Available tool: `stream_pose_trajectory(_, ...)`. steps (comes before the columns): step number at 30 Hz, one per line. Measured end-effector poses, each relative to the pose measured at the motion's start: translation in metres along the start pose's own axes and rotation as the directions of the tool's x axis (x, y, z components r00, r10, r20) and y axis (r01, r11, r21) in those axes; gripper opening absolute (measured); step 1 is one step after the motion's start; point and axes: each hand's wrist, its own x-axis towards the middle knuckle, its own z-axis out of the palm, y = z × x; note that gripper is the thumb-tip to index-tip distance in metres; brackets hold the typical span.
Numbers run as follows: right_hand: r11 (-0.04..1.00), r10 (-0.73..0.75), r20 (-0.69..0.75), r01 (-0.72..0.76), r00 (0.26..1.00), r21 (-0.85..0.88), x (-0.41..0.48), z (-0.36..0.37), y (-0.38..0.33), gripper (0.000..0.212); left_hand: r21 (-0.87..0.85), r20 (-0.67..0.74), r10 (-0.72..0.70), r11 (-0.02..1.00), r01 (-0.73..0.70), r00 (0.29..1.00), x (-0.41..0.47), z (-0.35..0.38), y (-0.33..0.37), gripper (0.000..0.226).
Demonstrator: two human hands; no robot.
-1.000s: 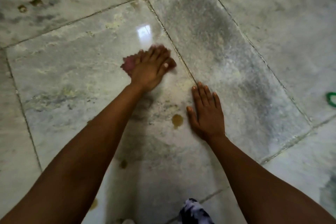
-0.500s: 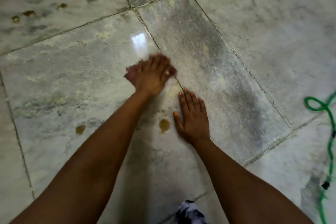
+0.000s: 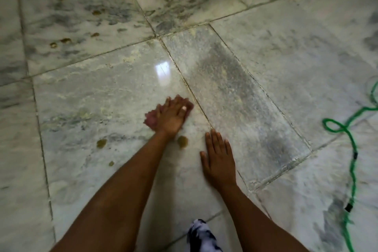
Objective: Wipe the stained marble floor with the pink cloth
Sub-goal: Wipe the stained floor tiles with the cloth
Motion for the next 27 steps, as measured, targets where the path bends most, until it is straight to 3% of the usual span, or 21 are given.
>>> stream_pose_trajectory(7, 1.000, -0.005, -0.020, 0.005, 1.000, -0.002, -0.001, 0.004, 0.002, 0.058, 0.334, -0.017, 0.266, 0.910, -0.245, 0.964, -0.087, 0.041, -0.017, 0.055)
stream_pose_trajectory(13, 1.000, -0.006, -0.021, 0.007, 1.000, 0.006, -0.001, 0.005, 0.002, 0.059, 0.251, -0.150, -0.083, 0.961, 0.119, 0.985, 0.005, -0.005, -0.046, 0.055)
stream_pose_trajectory(15, 1.000, -0.003, -0.025, 0.003, 1.000, 0.004, -0.001, 0.004, 0.003, 0.059, 0.189, -0.142, -0.133, 0.969, 0.159, 0.981, 0.017, -0.004, -0.035, 0.053)
stream_pose_trajectory(19, 1.000, 0.001, -0.007, -0.001, 1.000, -0.001, -0.002, 0.004, 0.005, 0.059, 0.255, -0.062, 0.107, 0.963, -0.088, 0.992, -0.051, 0.036, -0.004, 0.060)
stream_pose_trajectory(23, 1.000, -0.001, -0.018, 0.001, 1.000, -0.002, -0.001, 0.004, 0.003, 0.059, 0.328, 0.063, 0.325, 0.886, -0.327, 0.944, -0.090, 0.038, -0.022, 0.053)
stream_pose_trajectory(25, 1.000, -0.006, -0.009, 0.006, 1.000, -0.010, 0.001, 0.005, 0.003, 0.059, 0.358, 0.076, 0.312, 0.878, -0.318, 0.947, -0.067, 0.024, -0.035, 0.054)
stream_pose_trajectory(27, 1.000, -0.001, -0.002, 0.001, 1.000, -0.009, 0.001, 0.006, 0.002, 0.059, 0.296, 0.016, 0.174, 0.940, -0.171, 0.985, -0.029, 0.005, -0.044, 0.053)
